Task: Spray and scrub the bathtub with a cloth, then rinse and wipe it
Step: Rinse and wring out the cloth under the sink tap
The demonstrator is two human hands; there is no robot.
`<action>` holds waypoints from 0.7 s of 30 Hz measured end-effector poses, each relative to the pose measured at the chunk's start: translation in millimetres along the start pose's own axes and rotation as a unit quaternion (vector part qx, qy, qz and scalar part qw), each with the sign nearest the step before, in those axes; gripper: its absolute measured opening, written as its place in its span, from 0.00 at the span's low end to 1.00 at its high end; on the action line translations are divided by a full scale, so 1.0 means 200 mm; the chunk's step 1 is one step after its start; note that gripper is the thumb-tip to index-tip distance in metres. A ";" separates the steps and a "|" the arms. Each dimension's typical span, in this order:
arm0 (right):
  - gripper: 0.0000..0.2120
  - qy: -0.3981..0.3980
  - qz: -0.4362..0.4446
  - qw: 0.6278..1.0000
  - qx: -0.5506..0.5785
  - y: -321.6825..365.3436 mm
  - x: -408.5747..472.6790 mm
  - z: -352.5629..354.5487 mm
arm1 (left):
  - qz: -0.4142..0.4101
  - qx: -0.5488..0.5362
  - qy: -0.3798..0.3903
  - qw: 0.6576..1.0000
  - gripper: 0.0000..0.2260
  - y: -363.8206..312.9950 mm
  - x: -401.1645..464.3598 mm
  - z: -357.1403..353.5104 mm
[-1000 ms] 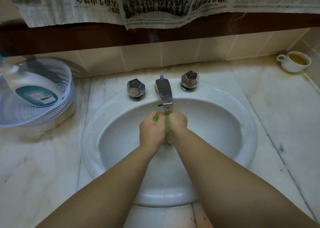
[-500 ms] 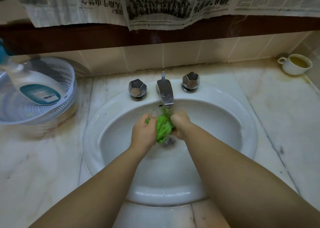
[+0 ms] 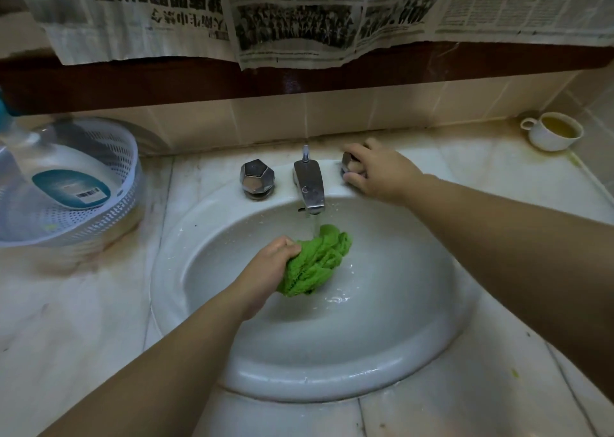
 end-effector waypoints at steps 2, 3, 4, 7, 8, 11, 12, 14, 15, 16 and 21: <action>0.23 0.015 0.006 0.999 -0.042 0.00 0.05 0.03 | -0.001 0.002 0.004 1.000 0.10 -0.01 0.00 0.01; 0.22 0.020 -0.001 0.998 -0.059 0.01 0.07 0.03 | -0.002 -0.001 0.006 1.000 0.10 -0.01 0.00 0.01; 0.20 0.022 -0.017 0.997 -0.073 0.02 0.08 0.04 | -0.003 -0.001 0.007 1.000 0.10 -0.02 0.00 0.01; 0.17 -0.012 -0.062 0.994 -0.091 0.07 0.07 0.02 | -0.011 0.005 0.002 1.000 0.10 -0.04 -0.01 0.01; 0.16 -0.029 -0.079 0.993 -0.089 0.08 0.07 0.00 | -0.014 0.002 0.004 1.000 0.10 -0.05 -0.02 0.01; 0.16 -0.055 -0.127 0.989 -0.055 0.12 0.09 -0.01 | -0.019 -0.014 0.014 1.000 0.10 -0.07 -0.04 0.01; 0.18 -0.033 -0.140 0.989 -0.041 0.12 0.10 0.00 | -0.020 -0.019 0.019 0.999 0.10 -0.08 -0.05 0.02; 0.24 0.022 -0.159 0.987 0.000 0.11 0.10 0.02 | -0.024 -0.034 0.035 0.999 0.09 -0.09 -0.08 0.02; 0.26 0.033 -0.165 0.986 0.023 0.10 0.07 0.03 | -0.031 -0.039 0.046 0.998 0.08 -0.10 -0.11 0.02; 0.28 0.026 -0.170 0.984 0.039 0.10 0.02 0.03 | -0.042 -0.034 0.055 0.997 0.05 -0.10 -0.13 0.02; 0.21 -0.151 -0.065 0.979 0.123 0.17 -0.40 -0.05 | -0.092 0.063 0.040 0.993 0.19 -0.16 -0.22 0.04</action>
Point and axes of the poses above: each hand's wrist, its own x-axis towards the middle knuckle, its own z-axis out of the back of the hand, y = z × x, the point moved 2 cm from there along x, towards the middle knuckle, and after that the axes turned 4 degrees about z, right-handed, at the moved point
